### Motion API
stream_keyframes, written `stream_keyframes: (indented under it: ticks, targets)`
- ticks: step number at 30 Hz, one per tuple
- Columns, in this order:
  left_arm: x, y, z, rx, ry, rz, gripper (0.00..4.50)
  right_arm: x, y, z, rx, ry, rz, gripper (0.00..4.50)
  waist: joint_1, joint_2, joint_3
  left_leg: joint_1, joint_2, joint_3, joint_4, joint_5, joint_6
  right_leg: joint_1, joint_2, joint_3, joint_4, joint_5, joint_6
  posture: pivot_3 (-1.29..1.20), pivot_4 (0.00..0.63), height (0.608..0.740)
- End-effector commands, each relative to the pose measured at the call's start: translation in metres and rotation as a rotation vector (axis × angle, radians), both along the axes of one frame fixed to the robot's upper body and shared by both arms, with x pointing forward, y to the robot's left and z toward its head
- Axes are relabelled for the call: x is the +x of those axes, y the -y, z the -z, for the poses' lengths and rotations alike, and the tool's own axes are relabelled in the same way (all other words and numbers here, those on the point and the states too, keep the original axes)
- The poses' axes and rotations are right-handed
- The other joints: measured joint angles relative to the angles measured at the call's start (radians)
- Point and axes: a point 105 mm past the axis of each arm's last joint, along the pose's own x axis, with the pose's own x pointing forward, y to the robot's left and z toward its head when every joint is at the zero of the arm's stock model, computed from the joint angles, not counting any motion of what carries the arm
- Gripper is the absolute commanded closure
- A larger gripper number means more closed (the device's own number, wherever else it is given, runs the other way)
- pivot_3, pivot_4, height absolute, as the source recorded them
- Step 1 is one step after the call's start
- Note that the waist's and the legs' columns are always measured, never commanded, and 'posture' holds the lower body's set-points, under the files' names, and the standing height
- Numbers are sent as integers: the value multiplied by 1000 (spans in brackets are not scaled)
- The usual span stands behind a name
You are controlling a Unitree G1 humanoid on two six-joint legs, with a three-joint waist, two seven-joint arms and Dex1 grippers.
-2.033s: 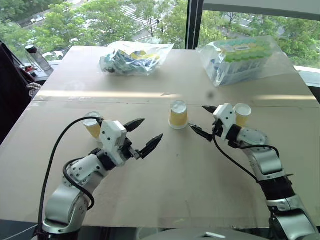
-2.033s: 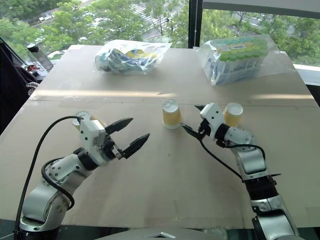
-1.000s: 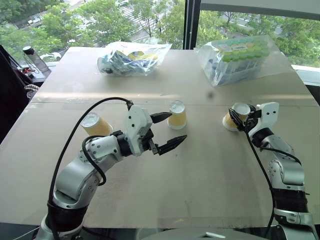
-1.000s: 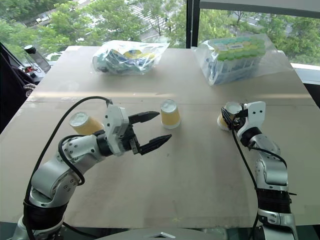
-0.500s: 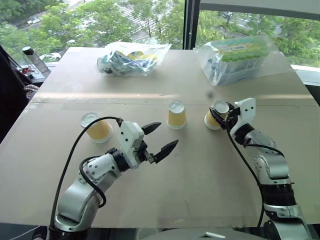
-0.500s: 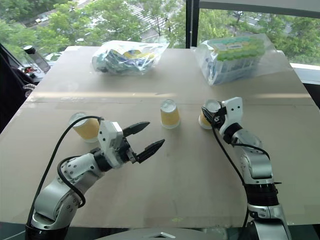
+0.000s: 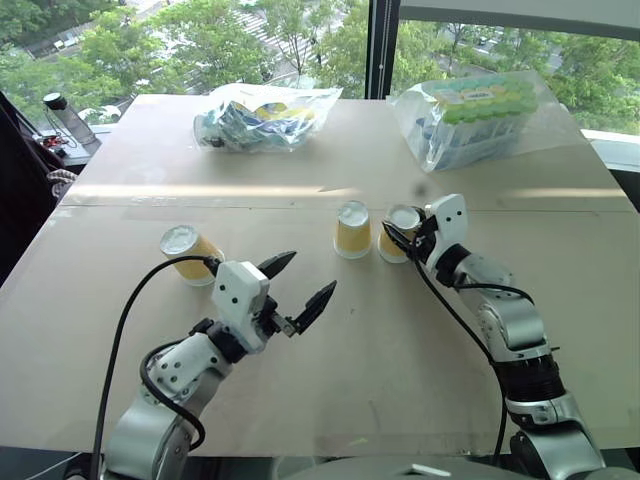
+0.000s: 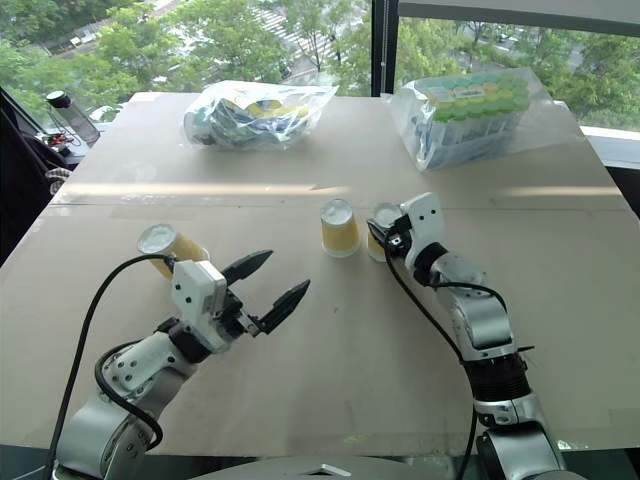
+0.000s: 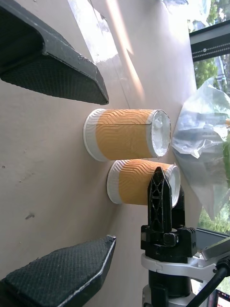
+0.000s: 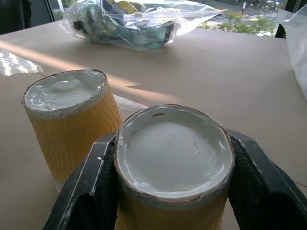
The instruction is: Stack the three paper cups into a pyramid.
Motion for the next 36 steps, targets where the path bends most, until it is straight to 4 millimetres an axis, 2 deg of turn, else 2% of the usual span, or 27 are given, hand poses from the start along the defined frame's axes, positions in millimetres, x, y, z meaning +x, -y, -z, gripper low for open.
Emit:
stream_keyframes:
  ticks: [1,12,13,14,16,17,23,26,29,31,33,36]
  targets:
    - [-2,1,-13,3,68,-2,0,0,-5,-11,6,38,-24,2288,0,0,0,0,0,0,0,0,0,0,0,0,0,0,0,0,150,740]
    - [0,-1,-14,0,72,-10,0,-2,-11,-9,14,32,-45,2288,0,0,0,0,0,0,0,0,0,0,0,0,0,0,0,0,150,740]
    - [1,-1,-14,1,72,-10,0,-2,-11,-10,12,38,-44,1485,0,0,0,0,0,0,0,0,0,0,0,0,0,0,0,0,150,740]
    - [0,-1,-14,1,72,-10,0,-1,-10,-11,14,45,-36,993,0,0,0,0,0,0,0,0,0,0,0,0,0,0,0,0,150,740]
    - [0,-1,-13,0,72,-10,0,0,-8,-14,11,65,-26,204,0,0,0,0,0,0,0,0,0,0,0,0,0,0,0,0,150,740]
    - [-1,-1,-13,-2,71,-9,0,1,-7,-14,9,73,-19,86,0,0,0,0,0,0,0,0,0,0,0,0,0,0,0,0,150,740]
    - [-11,-2,-11,-47,72,-21,0,-6,5,-19,25,101,-25,86,0,0,0,0,0,0,0,0,0,0,0,0,0,0,0,0,150,740]
    - [-20,-5,-3,-55,73,-103,0,-22,19,-17,24,96,-70,86,3,0,0,-1,0,0,0,0,0,0,0,0,-1,0,0,0,150,740]
    - [-22,-23,-3,-8,136,-307,0,-42,35,-11,-10,58,-125,86,5,0,0,-1,0,0,0,0,0,0,-1,0,-2,-2,-2,0,150,740]
    - [-26,-30,-6,-16,170,-394,0,-54,42,-7,-36,26,-167,86,4,-1,1,-1,-1,0,0,0,1,0,-2,0,-2,-2,-3,0,150,740]
    - [-28,-45,-4,-36,183,-534,0,-70,52,-6,-51,9,-234,86,3,-1,0,0,-1,0,0,0,1,0,-1,0,-2,-2,-3,0,150,740]
    - [-31,-62,-7,-35,227,-663,0,-91,56,-6,-62,-4,-343,86,1,-2,0,1,0,-1,0,0,1,1,-1,0,-1,-2,-3,0,150,740]
